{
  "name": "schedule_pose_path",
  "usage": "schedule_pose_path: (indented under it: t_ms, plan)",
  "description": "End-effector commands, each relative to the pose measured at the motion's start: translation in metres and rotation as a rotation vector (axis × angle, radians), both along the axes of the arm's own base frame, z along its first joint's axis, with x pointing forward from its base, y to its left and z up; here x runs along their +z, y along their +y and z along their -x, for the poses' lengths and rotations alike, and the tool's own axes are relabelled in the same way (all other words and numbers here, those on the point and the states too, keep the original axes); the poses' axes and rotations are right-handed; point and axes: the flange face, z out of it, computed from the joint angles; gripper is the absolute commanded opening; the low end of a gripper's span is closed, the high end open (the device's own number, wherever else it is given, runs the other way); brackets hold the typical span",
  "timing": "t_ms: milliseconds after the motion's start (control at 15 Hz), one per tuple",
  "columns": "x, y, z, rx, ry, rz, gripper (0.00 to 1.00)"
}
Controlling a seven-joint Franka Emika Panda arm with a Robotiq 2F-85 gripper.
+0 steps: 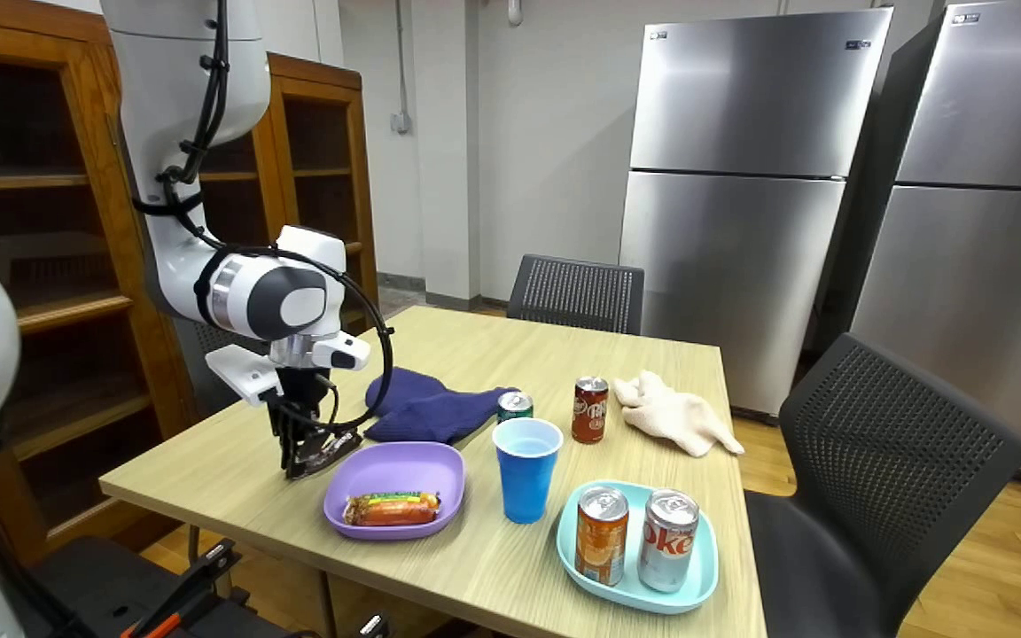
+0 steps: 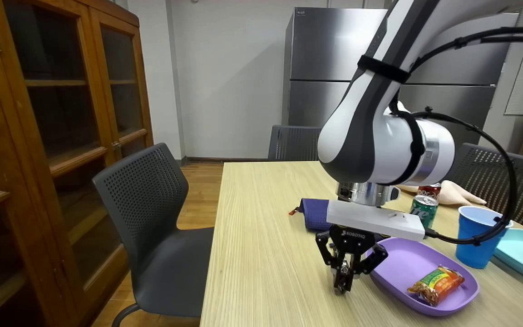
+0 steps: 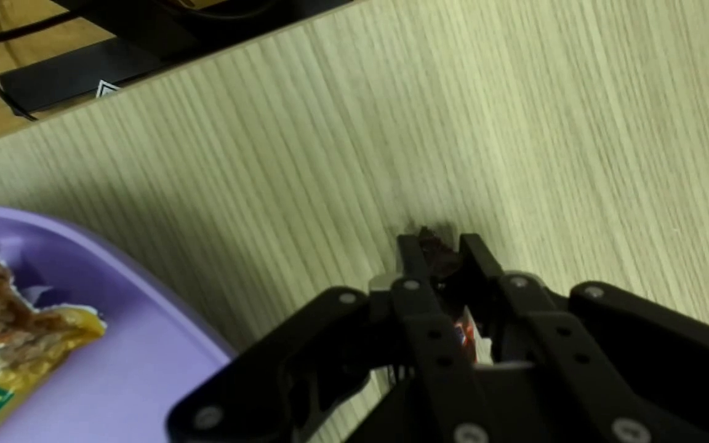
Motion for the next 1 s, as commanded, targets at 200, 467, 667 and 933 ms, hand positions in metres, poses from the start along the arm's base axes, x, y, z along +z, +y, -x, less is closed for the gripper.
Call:
schedule_pose_path:
  t_ms: [200,467,667,933]
  plan:
    - [0.018,0.009,0.003,0.000,-0.043,0.000,0.05]
    - [0.042,0.017,0.004,0.019,-0.107,-0.013,0.05]
    - [0.059,0.018,0.004,0.008,-0.155,-0.023,0.05]
    - [0.076,0.011,0.009,-0.051,-0.212,-0.032,0.05]
